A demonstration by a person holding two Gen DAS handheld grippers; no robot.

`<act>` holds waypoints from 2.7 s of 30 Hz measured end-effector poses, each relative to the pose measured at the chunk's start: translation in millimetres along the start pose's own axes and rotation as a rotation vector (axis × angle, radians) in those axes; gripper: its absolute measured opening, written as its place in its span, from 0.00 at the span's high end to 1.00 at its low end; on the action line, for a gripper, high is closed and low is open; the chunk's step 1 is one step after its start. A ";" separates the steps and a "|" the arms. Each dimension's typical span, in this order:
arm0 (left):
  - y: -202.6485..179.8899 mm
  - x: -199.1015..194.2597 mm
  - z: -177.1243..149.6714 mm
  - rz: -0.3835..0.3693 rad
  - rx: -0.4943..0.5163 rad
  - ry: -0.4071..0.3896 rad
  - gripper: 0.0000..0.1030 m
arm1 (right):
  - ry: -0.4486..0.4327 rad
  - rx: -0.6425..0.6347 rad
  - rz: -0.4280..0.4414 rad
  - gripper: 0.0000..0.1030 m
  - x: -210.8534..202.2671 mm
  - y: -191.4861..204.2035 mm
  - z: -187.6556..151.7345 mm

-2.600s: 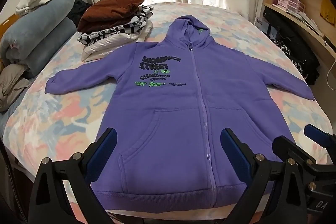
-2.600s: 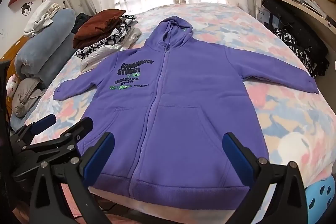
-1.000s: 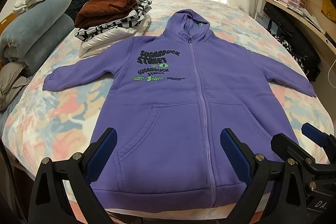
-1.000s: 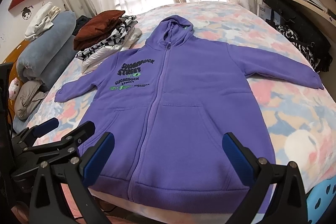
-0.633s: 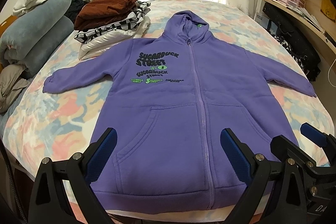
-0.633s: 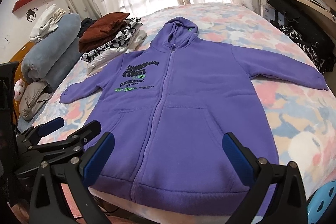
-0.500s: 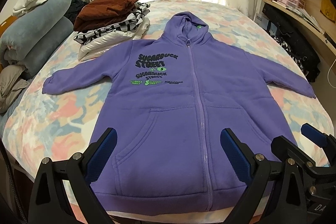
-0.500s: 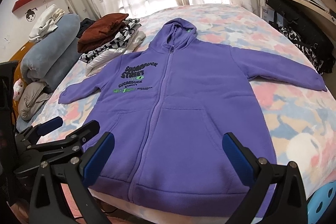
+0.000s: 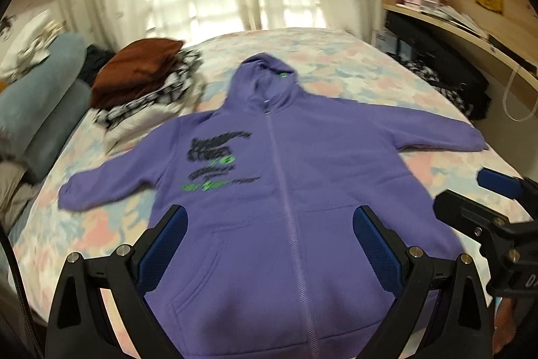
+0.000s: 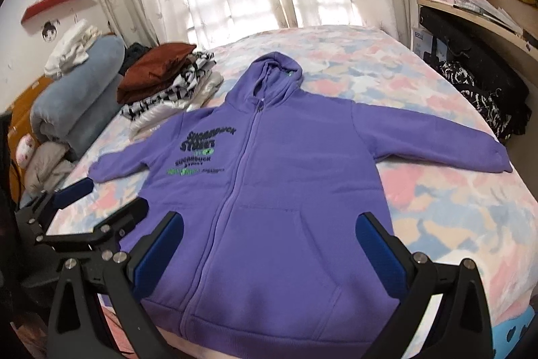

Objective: Fold large clothes
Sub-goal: 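Reach the right tool to the hoodie sleeve cuff away from the clothes stack and grasp it, then fold the gripped sleeve across the hoodie body with the right tool and release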

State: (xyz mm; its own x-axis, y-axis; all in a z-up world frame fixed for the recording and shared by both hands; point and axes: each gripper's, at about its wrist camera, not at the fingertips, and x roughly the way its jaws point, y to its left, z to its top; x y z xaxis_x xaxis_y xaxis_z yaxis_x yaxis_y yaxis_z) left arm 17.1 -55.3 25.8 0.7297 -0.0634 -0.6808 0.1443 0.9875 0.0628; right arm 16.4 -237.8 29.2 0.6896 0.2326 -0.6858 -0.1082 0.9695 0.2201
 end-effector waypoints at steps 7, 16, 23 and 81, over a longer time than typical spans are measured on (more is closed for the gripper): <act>-29.8 1.2 50.8 -0.060 0.015 -0.047 0.01 | -0.096 -0.029 -0.077 0.01 -21.9 -33.3 34.9; -87.2 37.6 115.1 -0.041 0.058 -0.083 0.01 | -0.175 0.017 -0.219 0.01 -30.0 -109.5 80.8; -123.2 105.2 144.7 -0.133 -0.001 -0.080 0.01 | -0.135 0.116 -0.292 0.01 -2.3 -195.9 96.2; 9.4 257.6 95.0 -0.184 -0.200 0.154 0.24 | 0.170 0.085 -0.039 0.81 247.7 -105.2 82.0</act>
State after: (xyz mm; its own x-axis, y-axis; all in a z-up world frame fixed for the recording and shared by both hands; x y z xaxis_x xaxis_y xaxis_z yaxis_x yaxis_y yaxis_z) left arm 269.9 -76.0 -79.6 0.5918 -0.2361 -0.7707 0.1193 0.9713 -0.2059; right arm 257.3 -288.5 -106.9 0.5604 0.2122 -0.8005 -0.0178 0.9695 0.2445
